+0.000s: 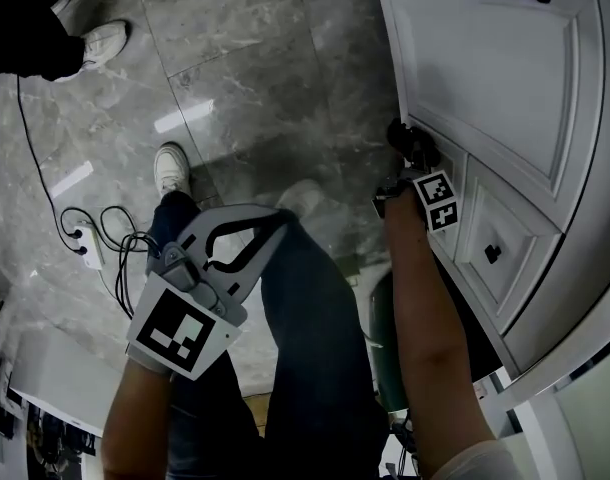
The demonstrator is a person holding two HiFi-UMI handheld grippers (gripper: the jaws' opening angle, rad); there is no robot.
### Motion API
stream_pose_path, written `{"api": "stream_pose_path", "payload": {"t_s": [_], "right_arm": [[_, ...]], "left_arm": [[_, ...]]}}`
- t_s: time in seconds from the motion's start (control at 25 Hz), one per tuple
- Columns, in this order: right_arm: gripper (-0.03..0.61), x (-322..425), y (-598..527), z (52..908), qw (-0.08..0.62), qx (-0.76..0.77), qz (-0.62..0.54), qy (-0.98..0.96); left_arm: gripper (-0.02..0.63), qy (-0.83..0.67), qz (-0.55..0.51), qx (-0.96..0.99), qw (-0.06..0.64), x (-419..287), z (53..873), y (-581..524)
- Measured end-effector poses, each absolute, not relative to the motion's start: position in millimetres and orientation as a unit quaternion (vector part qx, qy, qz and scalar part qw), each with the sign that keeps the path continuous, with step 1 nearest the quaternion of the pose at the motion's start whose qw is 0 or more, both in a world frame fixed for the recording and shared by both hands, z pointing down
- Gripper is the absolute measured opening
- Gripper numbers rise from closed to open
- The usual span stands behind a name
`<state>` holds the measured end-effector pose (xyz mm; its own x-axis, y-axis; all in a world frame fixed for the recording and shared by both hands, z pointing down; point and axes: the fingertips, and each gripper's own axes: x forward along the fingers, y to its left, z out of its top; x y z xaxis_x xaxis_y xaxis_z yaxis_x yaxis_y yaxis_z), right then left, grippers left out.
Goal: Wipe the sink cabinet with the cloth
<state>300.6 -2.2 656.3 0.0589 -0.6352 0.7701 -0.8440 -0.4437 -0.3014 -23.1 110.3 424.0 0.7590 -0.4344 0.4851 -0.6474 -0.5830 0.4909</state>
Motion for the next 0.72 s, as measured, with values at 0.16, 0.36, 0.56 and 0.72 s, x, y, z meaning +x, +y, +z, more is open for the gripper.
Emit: {"api": "stream_pose_path", "payload": {"t_s": [0.16, 0.36, 0.56, 0.72], "right_arm": [[0.143, 302, 0, 672, 0.101, 0.722, 0.452, -0.515], [0.143, 301, -1, 675, 0.081, 0.718, 0.434, -0.538], [0.141, 302, 2, 674, 0.067, 0.706, 0.436, -0.553], [0.14, 308, 9, 673, 0.038, 0.712, 0.438, -0.547]], "left_arm": [[0.012, -0.305, 0.164, 0.877, 0.333, -22, 434, 108], [0.012, -0.296, 0.169, 0.881, 0.329, -18, 446, 108], [0.012, -0.284, 0.174, 0.885, 0.325, -10, 450, 108], [0.012, -0.272, 0.18, 0.891, 0.315, -3, 450, 108]]}}
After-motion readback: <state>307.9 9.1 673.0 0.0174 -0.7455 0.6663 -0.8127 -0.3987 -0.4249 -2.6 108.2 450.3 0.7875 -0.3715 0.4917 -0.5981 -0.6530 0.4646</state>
